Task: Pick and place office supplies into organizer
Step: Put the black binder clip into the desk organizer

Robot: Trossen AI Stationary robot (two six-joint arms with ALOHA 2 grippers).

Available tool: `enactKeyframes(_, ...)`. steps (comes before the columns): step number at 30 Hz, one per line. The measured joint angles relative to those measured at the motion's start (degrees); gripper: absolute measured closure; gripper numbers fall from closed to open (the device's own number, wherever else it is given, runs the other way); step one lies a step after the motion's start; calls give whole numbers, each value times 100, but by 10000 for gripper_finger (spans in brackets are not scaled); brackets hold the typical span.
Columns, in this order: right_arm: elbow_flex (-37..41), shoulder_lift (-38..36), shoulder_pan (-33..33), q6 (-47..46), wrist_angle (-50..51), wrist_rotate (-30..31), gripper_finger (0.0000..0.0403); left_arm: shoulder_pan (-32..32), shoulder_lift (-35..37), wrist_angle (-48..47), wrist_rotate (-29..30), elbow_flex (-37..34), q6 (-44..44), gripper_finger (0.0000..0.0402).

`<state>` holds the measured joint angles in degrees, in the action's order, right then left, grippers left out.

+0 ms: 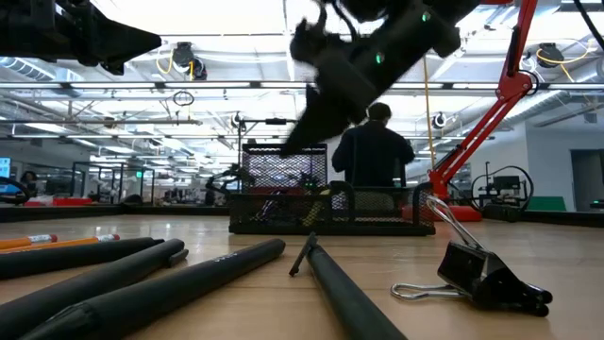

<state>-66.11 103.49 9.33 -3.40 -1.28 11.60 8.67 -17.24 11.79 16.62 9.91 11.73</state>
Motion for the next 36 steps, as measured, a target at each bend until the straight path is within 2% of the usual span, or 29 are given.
enactKeyframes(3,-2,-296,158,257,-122,-434,275,0,1,0,0,0,0,360)
enactKeyframes(9,-2,-931,728,497,142,-622,287,0,1,-8,0,0,4,360)
enactKeyframes(15,-4,-1041,1466,291,244,-721,281,0,-2,3,0,0,7,360)
enactKeyframes(23,-52,-859,2101,-654,341,-527,267,0,-2,28,0,0,4,360)
enactKeyframes(29,-360,-184,2192,-885,642,-475,266,0,-2,36,0,0,-1,360)
enactKeyframes(36,-479,398,1948,-736,645,-1712,265,0,-1,9,-2,0,-22,360)
